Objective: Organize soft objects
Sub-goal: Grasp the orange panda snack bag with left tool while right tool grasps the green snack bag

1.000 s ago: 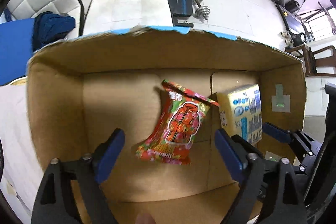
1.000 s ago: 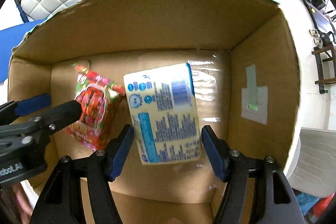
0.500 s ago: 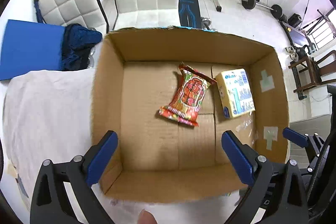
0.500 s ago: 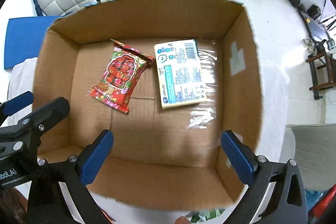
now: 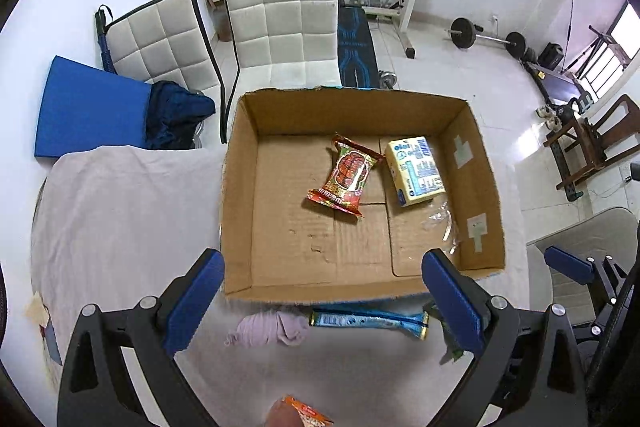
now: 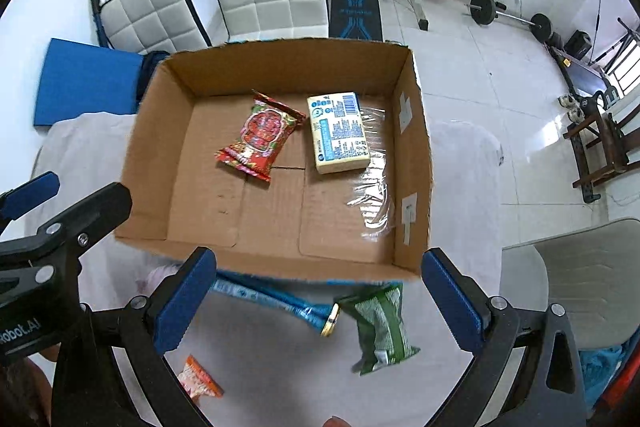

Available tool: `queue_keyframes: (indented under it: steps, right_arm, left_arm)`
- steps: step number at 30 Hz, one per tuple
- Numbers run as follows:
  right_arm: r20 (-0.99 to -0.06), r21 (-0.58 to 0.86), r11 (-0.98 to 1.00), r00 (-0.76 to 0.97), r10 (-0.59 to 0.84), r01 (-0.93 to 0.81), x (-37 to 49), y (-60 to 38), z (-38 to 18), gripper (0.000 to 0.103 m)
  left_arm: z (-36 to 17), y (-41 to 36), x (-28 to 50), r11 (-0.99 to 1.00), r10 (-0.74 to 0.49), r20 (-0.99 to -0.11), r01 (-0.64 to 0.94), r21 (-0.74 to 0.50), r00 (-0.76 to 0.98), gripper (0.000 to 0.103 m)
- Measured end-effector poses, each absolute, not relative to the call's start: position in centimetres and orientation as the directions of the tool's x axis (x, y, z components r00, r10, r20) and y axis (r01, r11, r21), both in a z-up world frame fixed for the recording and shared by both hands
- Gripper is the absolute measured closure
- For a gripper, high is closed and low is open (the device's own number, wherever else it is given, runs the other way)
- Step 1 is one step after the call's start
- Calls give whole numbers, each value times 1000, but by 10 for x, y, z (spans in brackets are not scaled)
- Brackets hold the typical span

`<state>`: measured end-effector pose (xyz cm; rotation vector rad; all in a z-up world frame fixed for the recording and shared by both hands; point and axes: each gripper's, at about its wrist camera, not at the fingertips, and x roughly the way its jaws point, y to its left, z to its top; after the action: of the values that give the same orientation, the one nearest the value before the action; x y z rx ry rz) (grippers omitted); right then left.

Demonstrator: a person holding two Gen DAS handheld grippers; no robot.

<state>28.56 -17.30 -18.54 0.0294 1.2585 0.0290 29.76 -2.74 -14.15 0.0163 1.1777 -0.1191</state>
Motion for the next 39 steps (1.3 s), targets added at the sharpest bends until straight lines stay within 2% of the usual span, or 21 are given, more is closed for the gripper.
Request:
queue_keyframes:
  steps: [5,8,16,20,23,24,26,27,31,39]
  right_arm:
    - [-953,50,999,299,47,2,264,-185,-178,0]
    - [-966,43,999,256,35,27,250,-202,-194,0]
    - [-995,-82,996,59,-84,28,220,-225,-298,0]
    - [-989,-144,989,9,-145,24,216,-231,-342,0]
    - [-990,-140,989,-31,-139,36,214,-234,-366,1]
    - [-990,-136,990,-42,-134,38,213,-234,-372,4]
    - [-990,-126,991,-71,-122,47,211,-236,-383,20]
    - [-988,-127,990,-96,-122,54,208,-237,-389,36]
    - [-989,-100,994,-114,-94,51,195,-236,-389,47]
    - [-984,-15,1000,-177,-17,-15,137,-212,-389,53]
  left_arm:
    - [-141,-20,275,994,-91,-928,85,-65,362,2]
    - [-161,-14,249,997,-63,-939,59,-46,338,2]
    - [-272,-19,178,996,42,-993,77,50,106,2]
    - [-310,-15,157,993,93,-995,74,95,33,2]
    - [-327,-6,148,992,115,-993,50,114,-1,2]
    - [-332,-2,146,992,120,-993,45,119,-21,2]
    - [-335,3,144,992,118,-992,42,116,-34,2]
    - [-336,6,142,992,120,-992,41,118,-38,2]
    - [-332,16,134,993,100,-993,64,96,-59,2]
    - [-360,24,113,984,89,-983,165,62,-159,2]
